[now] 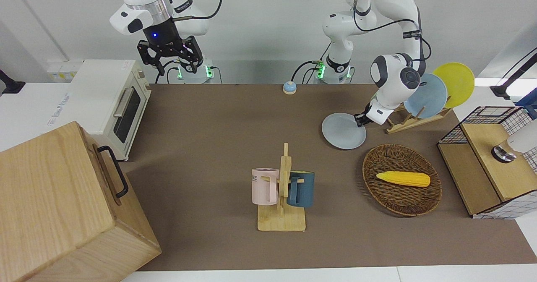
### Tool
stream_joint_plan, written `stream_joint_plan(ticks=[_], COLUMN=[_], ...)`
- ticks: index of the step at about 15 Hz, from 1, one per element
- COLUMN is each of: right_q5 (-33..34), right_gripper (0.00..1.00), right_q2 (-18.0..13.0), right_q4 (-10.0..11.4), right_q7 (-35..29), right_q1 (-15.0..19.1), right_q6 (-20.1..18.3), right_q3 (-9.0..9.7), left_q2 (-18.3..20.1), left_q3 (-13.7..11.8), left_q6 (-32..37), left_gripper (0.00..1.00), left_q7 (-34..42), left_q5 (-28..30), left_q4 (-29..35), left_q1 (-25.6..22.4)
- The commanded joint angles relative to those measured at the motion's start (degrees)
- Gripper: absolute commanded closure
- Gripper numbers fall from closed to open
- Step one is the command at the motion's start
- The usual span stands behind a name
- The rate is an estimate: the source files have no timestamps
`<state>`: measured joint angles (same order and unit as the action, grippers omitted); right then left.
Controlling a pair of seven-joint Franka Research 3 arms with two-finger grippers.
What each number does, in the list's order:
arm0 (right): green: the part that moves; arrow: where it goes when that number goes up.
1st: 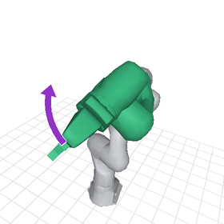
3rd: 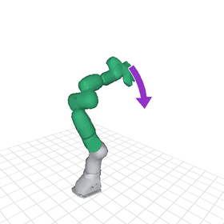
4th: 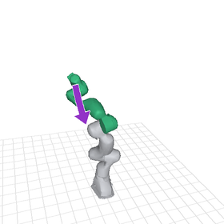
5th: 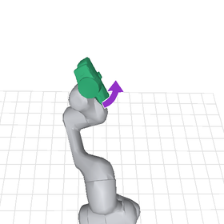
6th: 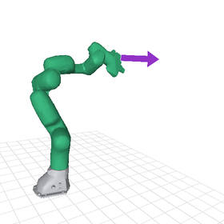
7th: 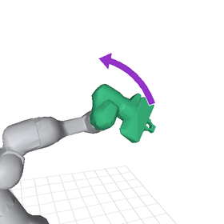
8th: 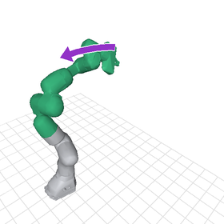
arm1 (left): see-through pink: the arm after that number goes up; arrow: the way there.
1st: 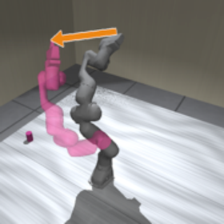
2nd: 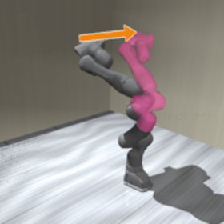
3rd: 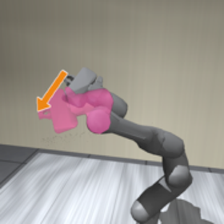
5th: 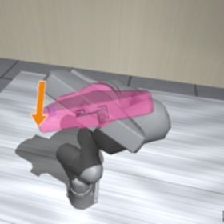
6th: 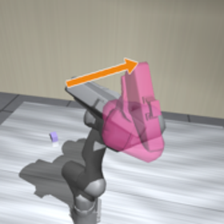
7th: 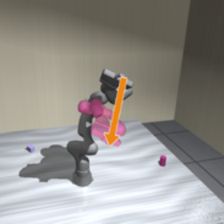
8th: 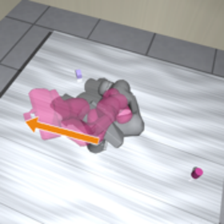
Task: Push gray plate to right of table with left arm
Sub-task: 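Lower the left gripper against the gray plate's rim nearest the robot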
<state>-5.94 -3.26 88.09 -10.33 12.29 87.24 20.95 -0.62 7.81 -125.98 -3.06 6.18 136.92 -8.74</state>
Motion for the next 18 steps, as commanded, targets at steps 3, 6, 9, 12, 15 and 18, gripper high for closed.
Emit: stream_joint_plan(ticks=[3,6,9,12,15,18], right_q5=[-0.9,-0.9,-0.9,-0.9,-0.9,-0.9], right_gripper=[0.005,0.005,0.005,0.005,0.005,0.005], right_q2=[0.4,0.4,0.4,0.4,0.4,0.4], right_q4=[-0.8,-0.8,-0.8,-0.8,-0.8,-0.8], right_q7=[-0.1,-0.1,-0.1,-0.1,-0.1,-0.1], right_q1=[0.4,0.4,0.4,0.4,0.4,0.4], right_q6=[-0.3,-0.3,-0.3,-0.3,-0.3,-0.3], right_q3=[0.23,0.23,0.23,0.23,0.23,0.23], left_q2=[-1.3,-1.4,-1.5,-1.6,-1.8,-1.8], left_q3=[0.1,0.1,0.6,1.0,1.9,2.8], left_q6=[-2.4,-2.3,-2.3,-2.3,-2.3,-2.3], left_gripper=[1.00,1.00,1.00,1.00,1.00,1.00], left_q7=[1.6,1.6,1.2,1.0,0.5,0.2], left_q5=[0.9,0.9,1.2,2.6,2.7,3.7], left_q4=[0.9,0.8,0.7,0.6,0.5,0.4], left_q1=[-0.2,0.0,0.5,0.6,0.6,0.6])
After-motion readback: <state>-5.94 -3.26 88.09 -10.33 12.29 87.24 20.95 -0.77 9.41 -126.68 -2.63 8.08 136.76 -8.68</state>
